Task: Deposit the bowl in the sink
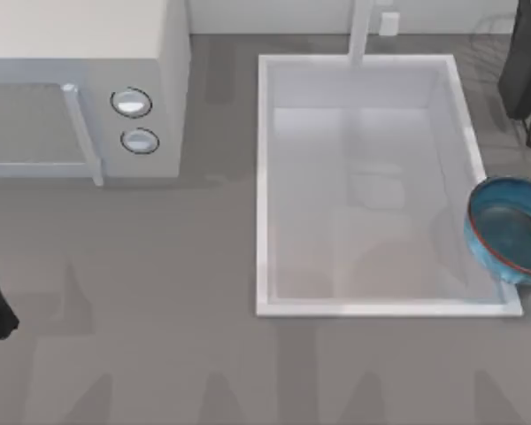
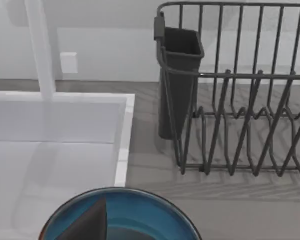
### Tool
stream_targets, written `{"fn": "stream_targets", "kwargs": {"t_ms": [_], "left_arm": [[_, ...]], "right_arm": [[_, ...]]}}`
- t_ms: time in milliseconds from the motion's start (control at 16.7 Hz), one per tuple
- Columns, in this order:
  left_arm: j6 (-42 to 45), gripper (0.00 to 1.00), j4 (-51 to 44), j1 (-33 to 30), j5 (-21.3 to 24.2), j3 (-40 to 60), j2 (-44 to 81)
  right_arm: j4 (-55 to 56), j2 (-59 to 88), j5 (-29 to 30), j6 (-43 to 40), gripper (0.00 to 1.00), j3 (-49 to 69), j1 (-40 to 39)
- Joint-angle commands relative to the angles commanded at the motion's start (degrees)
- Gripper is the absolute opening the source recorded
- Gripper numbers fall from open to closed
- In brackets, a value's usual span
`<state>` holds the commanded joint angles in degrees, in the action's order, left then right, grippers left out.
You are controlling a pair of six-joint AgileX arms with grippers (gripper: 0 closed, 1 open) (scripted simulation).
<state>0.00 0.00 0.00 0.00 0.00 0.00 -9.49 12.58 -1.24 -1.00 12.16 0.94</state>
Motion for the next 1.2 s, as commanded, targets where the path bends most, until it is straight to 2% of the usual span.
{"fn": "stream_targets", "kwargs": {"t_ms": [720,1200], "left_arm": [[0.0,1.00,0.0,0.0,0.0,0.0,0.0],[0.0,1.00,0.0,0.0,0.0,0.0,0.0]], "right_arm": [[-41.7,67.2,-4.1,-4.3,1.00,52.5,4.9],[-60.5,96.4,-6.4,-6.3,1.00,77.8,7.2]]}}
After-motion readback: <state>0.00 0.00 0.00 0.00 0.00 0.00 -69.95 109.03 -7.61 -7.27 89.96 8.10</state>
